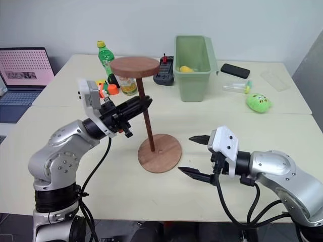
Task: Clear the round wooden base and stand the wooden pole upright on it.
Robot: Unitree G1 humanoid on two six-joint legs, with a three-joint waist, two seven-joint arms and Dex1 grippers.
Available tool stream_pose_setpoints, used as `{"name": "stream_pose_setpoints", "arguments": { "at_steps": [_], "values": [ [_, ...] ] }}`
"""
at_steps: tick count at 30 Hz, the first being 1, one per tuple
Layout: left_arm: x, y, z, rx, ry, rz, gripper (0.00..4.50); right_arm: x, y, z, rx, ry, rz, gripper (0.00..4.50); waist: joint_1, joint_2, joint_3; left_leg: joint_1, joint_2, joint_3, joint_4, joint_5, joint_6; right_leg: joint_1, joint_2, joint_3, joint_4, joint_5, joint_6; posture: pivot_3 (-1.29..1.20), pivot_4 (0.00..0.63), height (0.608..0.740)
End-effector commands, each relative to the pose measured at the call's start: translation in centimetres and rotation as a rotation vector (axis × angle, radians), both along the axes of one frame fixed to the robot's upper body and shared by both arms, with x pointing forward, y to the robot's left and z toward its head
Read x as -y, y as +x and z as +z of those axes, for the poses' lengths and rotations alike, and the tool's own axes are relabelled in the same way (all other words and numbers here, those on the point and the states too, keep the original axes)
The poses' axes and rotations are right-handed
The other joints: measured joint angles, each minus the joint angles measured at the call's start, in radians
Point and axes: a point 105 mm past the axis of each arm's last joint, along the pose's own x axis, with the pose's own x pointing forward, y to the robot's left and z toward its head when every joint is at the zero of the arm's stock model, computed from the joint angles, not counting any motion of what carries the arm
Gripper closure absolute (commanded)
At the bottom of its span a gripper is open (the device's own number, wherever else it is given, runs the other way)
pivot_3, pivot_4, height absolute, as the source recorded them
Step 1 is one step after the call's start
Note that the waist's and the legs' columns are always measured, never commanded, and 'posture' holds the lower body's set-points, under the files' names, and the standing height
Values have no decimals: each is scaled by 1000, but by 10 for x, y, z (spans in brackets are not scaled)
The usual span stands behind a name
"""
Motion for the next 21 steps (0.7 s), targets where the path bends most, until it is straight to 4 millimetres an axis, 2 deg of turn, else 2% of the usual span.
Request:
{"name": "stream_pose_setpoints", "arguments": {
  "at_steps": [1, 12, 21],
  "values": [
    [6, -4, 2, 80, 30, -9, 4244, -3, 0, 2, 29, 2, -2, 0, 0, 0, 0, 0, 0, 0, 0, 0, 0, 0, 0, 0, 0, 0, 0, 0, 150, 740],
    [22, 0, -8, 91, 26, -43, 4245, -6, 1, 0, 29, -1, -1, 0, 2, 0, 0, 0, -1, 0, 0, 0, 0, 0, 1, 0, -1, 0, 0, 0, 150, 740],
    [24, 6, -10, 108, 31, -43, 4246, -8, 1, 1, 30, -4, 3, 0, 2, 0, 0, 0, -1, 0, 0, 0, 1, 1, 1, 0, 0, 0, 0, 0, 150, 740]
  ]
}}
